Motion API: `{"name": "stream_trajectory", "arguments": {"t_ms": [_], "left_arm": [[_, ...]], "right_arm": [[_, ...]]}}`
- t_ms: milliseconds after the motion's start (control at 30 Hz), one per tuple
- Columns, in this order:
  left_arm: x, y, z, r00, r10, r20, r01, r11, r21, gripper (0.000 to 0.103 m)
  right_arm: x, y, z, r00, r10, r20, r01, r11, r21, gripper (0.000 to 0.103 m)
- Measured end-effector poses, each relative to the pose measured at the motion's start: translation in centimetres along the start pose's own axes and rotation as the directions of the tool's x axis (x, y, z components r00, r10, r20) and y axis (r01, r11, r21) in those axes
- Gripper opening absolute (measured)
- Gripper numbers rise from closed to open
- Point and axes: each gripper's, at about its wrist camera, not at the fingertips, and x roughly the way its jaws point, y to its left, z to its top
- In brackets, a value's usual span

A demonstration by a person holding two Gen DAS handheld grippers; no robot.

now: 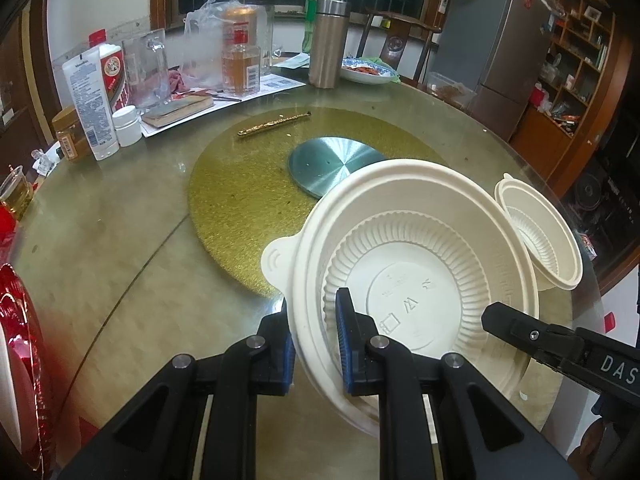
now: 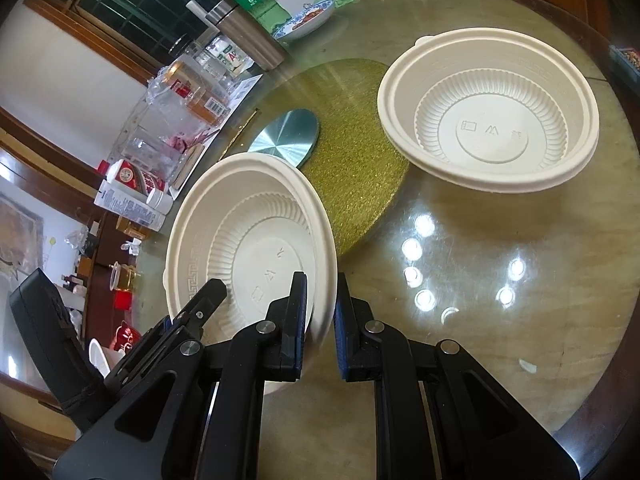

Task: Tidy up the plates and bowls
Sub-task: 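Lift the beige bowl with the left gripper off the table, then carry the larger beige bowl with the left gripper to the red plate stack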

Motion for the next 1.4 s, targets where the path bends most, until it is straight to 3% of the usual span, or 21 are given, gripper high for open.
{"name": "stream_trajectory", "arguments": {"t_ms": [1400], "left_arm": [[-5.9, 4.9, -2.8, 0.997, -0.008, 0.075, 0.014, 0.997, -0.075, 0.017]], "right_arm": [[-1.7, 6.9, -4.8, 0.999, -0.018, 0.048, 0.027, 0.979, -0.2, 0.012]]}}
